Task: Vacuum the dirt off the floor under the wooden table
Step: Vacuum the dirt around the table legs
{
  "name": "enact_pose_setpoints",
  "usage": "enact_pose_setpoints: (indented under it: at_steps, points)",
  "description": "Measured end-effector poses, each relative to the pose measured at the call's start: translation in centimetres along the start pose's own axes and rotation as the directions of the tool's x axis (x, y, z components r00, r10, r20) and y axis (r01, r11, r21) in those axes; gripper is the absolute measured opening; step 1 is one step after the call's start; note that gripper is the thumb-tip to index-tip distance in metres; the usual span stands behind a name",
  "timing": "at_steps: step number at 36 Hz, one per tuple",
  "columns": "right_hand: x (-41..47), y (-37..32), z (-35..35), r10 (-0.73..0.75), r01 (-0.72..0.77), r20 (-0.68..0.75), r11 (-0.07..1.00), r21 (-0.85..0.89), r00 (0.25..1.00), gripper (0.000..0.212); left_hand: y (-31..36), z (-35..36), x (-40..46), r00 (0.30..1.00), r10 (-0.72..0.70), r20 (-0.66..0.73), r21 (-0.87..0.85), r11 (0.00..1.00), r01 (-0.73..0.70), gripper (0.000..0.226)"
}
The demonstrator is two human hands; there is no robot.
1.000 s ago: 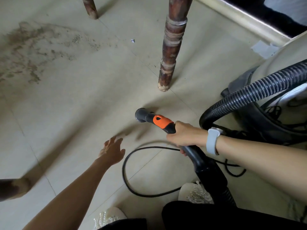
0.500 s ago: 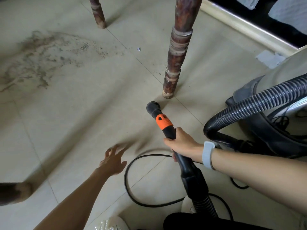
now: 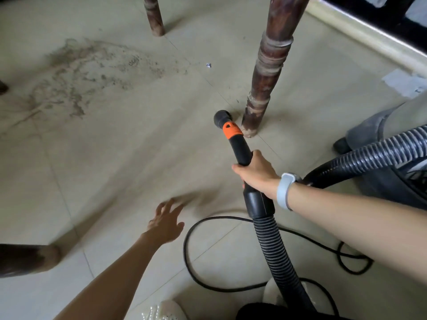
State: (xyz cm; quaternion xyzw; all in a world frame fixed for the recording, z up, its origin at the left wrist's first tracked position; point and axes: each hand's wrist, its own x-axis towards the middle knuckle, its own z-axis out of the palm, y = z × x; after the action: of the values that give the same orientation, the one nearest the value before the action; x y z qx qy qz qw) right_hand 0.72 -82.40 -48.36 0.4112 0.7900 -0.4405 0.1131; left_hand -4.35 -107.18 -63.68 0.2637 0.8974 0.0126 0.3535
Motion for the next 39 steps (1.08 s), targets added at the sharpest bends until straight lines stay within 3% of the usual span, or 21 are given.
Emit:
enact_pose_setpoints:
  at_steps: [3,6,11,14,23,28,31,33,36,39]
  points:
    - [-2.5,2.2,0.7,0.006,0.004,0.078,0.992,-0.127,0.997,0.031,0.1,0.0,-0.5,1.000,-0.002,-0.018,0.001,1.000,0.002,0.064]
    - [-1.3,1.9,0.7,-0.030,0.041,0.063,0.985,-0.166,0.998,0.030,0.5,-0.3,-0.5,0.999,0.003,-0.033,-0.021,1.000,-0.004,0.064]
    - [4.4,-2.6,-0.3,-0.076,0.073,0.088,0.997,0.038,0.993,0.022,0.3,-1.7,-0.2,0.999,-0.026,0.044,-0.017,0.999,0.027,0.063]
    - [5.3,-4.8,-0.7,-0.084,0.075,0.125,0.994,0.075,0.989,0.021,1.0,-4.0,-1.4,0.992,-0.102,0.078,-0.062,0.992,0.107,0.060]
    - [-3.8,-6.6,-3.4,-0.046,0.051,0.185,0.998,-0.022,0.982,0.022,4.3,-17.0,-6.7,0.991,-0.116,-0.064,-0.133,0.985,0.107,0.054]
    - [-9.8,-8.3,-6.2,0.000,0.023,0.236,0.995,-0.094,0.972,0.031,9.6,-23.2,-12.8,0.988,-0.114,-0.102,-0.325,0.943,0.076,0.048]
    - [-14.2,-9.5,-8.2,-0.002,0.031,0.236,0.993,-0.118,0.972,0.034,12.9,-25.8,-17.6,0.988,-0.143,-0.063,-0.522,0.848,0.090,0.045]
    - [-17.1,-10.3,-9.2,-0.007,0.037,0.215,0.990,-0.133,0.977,0.033,14.6,-27.0,-20.6,0.980,-0.199,-0.003,-0.695,0.705,0.141,0.043]
    - [-21.3,-11.9,-10.8,-0.025,0.064,0.217,0.982,-0.176,0.976,0.032,16.3,-28.7,-24.6,0.971,-0.225,0.075,-0.825,0.533,0.188,0.042]
    - [-25.6,-13.4,-12.2,-0.035,0.090,0.247,0.973,-0.215,0.968,0.030,17.6,-30.8,-28.5,0.969,-0.213,0.129,-0.922,0.334,0.196,0.023]
